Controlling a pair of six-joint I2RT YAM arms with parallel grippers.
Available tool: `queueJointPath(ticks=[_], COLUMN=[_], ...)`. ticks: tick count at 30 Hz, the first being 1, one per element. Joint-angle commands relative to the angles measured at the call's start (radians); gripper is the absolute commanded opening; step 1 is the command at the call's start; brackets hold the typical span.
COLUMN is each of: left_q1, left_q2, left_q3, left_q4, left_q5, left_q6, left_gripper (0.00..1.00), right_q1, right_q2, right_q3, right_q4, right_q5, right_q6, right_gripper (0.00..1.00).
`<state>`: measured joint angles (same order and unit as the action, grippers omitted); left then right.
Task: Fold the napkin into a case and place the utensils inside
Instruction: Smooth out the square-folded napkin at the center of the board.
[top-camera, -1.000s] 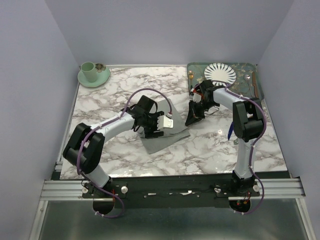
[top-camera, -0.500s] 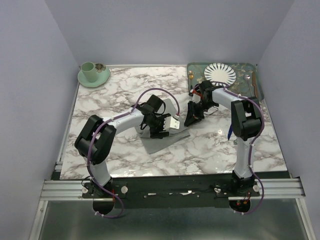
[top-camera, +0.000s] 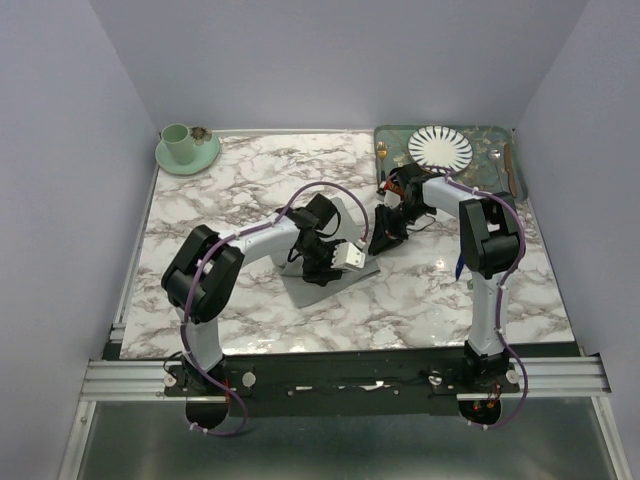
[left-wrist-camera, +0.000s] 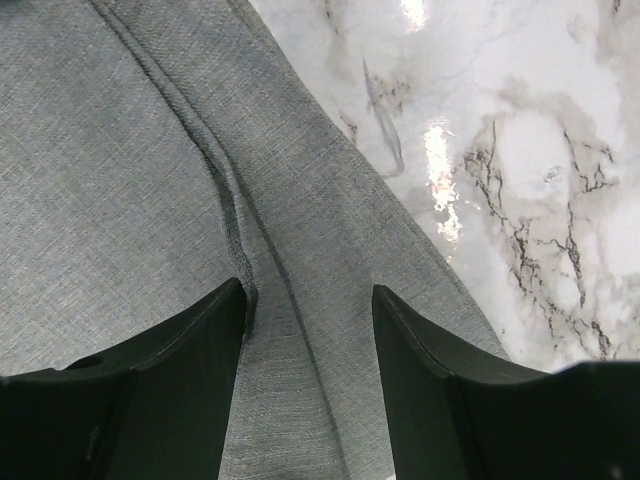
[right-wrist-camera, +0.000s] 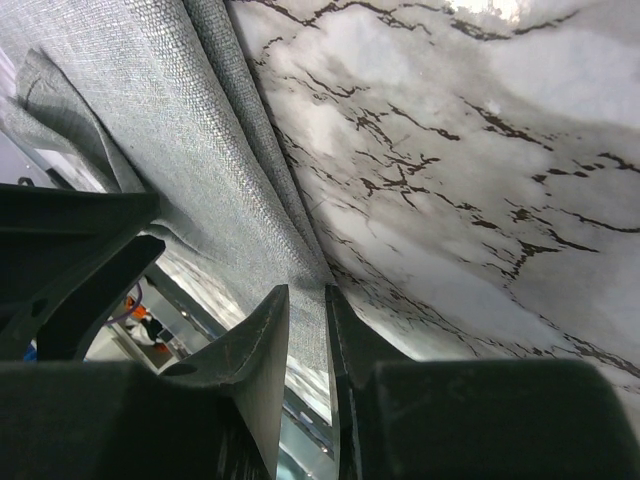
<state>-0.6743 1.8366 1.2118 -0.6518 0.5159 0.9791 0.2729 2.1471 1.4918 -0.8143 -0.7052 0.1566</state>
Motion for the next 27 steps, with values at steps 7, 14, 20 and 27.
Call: queueJointPath(ticks=[7, 14, 20, 27], left_q1=[-0.047, -0.064, -0.064, -0.065], left_q2=[-0.094, -0.112, -0.111, -0.112], left_q3=[-0.05, -0.081, -0.1, -0.097], left_q4=[-0.069, -0.043, 0.037, 0.103], left_q5=[-0.042, -0.076, -0.149, -0.172], left_q6=[-0.052, -0.082, -0.121, -0.164], left_gripper=[0.62, 0.59, 0.6, 0.6], right_q1=[-0.003, -0.003, -0.003, -0.003], right_q2=[0.031, 0.025, 0.02, -0.006], right_q3=[0.031, 0.027, 0.027, 0.018], right_q4=[-0.025, -0.025, -0.025, -0.031], right_q5=[0.015, 0.023, 0.015, 0.007], right_q6=[-0.006, -0.009, -0.011, -0.012], right_gripper=[0.28, 0.28, 0.28, 0.35])
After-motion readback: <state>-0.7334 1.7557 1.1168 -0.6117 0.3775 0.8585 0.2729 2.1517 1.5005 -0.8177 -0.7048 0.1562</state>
